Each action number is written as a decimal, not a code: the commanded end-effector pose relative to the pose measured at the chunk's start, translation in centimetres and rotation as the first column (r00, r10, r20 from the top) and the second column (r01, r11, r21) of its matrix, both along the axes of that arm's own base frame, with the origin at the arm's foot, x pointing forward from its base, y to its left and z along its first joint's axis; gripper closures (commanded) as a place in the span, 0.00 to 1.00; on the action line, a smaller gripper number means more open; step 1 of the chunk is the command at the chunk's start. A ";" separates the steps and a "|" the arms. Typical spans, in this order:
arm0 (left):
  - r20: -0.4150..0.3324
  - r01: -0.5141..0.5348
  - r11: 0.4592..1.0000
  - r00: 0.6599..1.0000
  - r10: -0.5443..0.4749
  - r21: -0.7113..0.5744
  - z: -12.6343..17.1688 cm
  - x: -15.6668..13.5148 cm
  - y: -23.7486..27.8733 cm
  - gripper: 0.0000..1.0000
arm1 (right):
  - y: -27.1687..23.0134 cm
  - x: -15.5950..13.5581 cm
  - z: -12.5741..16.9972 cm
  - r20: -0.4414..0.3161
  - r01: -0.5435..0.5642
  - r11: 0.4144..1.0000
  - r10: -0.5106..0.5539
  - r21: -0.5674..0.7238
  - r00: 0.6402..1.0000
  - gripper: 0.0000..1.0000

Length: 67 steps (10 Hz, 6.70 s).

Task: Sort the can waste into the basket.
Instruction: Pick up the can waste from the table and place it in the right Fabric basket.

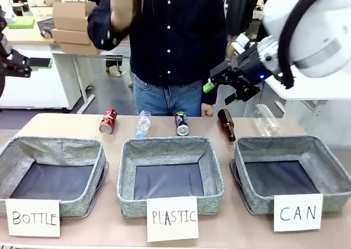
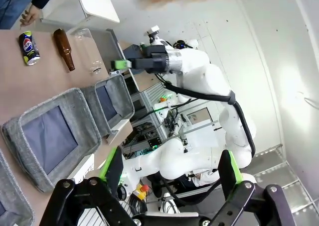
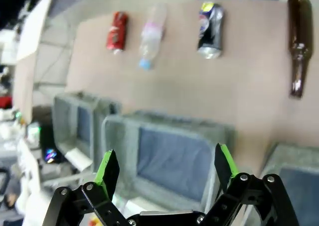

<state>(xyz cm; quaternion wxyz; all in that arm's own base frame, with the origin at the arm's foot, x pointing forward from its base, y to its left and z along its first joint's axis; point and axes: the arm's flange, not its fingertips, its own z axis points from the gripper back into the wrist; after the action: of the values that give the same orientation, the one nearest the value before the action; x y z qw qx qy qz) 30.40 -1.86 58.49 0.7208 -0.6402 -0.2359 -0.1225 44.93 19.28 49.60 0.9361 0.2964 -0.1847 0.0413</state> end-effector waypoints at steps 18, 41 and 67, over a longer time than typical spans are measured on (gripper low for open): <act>0.029 0.007 1.000 1.000 -0.007 -0.015 0.1 0.0 -0.2 0.00 | 16.5 18.5 -16.0 -0.196 -0.031 0.819 -0.100 -0.572 0.975 0.00; 0.029 0.007 1.000 1.000 -0.007 -0.015 0.1 0.0 -0.2 0.00 | 0.6 5.7 -9.3 -0.211 -0.264 0.828 0.180 -0.495 0.961 1.00; 0.029 0.007 1.000 1.000 -0.007 -0.015 0.1 0.0 -0.2 0.00 | -24.1 -11.5 -6.3 0.165 -0.227 0.270 0.233 0.936 0.958 0.00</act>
<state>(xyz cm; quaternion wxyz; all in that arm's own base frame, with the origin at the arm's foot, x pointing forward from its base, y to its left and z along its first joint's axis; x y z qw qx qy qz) 30.42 -1.92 58.50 0.7218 -0.6379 -0.2378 -0.1247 32.91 -4.14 45.51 0.7434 0.6587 -0.0462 0.1065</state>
